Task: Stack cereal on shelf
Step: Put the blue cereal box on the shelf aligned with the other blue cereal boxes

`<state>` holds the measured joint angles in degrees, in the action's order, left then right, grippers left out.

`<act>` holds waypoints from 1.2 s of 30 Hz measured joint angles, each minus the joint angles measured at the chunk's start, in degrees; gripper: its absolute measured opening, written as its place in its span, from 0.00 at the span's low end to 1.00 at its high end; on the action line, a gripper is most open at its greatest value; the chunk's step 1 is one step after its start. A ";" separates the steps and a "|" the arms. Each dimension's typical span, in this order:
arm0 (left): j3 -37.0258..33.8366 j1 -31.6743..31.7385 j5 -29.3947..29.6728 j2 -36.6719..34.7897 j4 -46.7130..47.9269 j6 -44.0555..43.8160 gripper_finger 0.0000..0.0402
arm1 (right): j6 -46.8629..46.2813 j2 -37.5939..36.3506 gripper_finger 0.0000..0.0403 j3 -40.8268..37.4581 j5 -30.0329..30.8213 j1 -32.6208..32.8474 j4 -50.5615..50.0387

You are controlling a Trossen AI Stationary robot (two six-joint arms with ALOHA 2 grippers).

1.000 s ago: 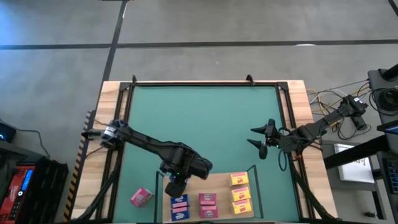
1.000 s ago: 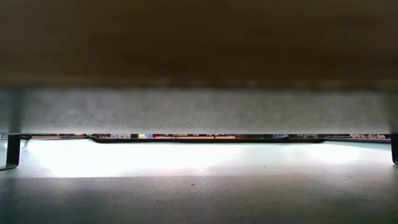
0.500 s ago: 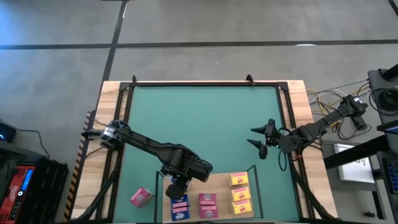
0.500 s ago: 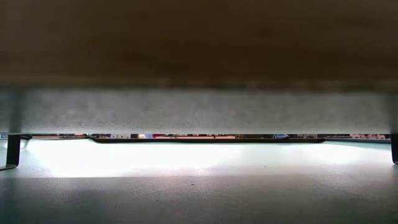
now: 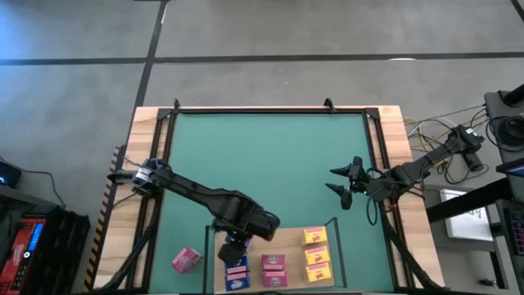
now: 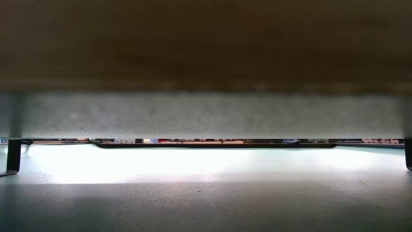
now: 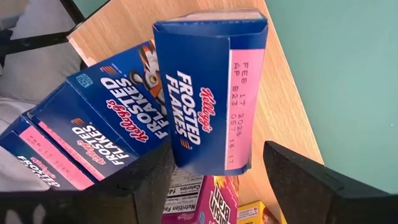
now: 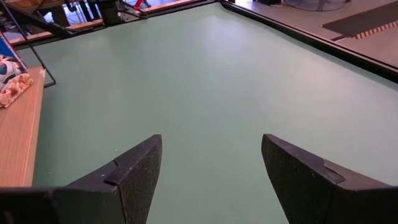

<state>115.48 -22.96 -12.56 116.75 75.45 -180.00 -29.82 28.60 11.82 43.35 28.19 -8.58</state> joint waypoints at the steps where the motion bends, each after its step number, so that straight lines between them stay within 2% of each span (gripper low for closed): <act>1: 0.00 0.00 0.00 0.00 -0.17 0.00 0.58 | 0.02 0.00 0.66 0.00 0.00 0.01 -0.01; 9: 0.12 -0.24 0.00 -0.57 -2.04 0.00 0.64 | 0.02 0.00 0.66 0.00 0.00 0.01 0.00; 14: 3.17 -0.35 1.36 -0.72 -1.08 -0.01 0.67 | 0.02 -0.02 0.66 -0.01 0.00 0.01 -0.02; 24: 7.27 0.41 7.95 -0.72 9.03 0.00 0.68 | 0.00 0.00 0.66 -0.01 0.00 -0.01 -0.02; 32: 5.22 3.62 12.08 -0.71 13.62 0.37 0.68 | 0.00 0.00 0.66 -0.01 0.00 -0.01 -0.02; 36: 3.90 4.15 12.26 -0.61 14.03 0.82 0.68 | 0.00 -0.01 0.66 -0.01 0.00 0.01 -0.02</act>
<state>119.38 -18.81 -0.30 116.14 89.48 -179.18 -29.82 28.59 11.81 43.35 28.21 -8.60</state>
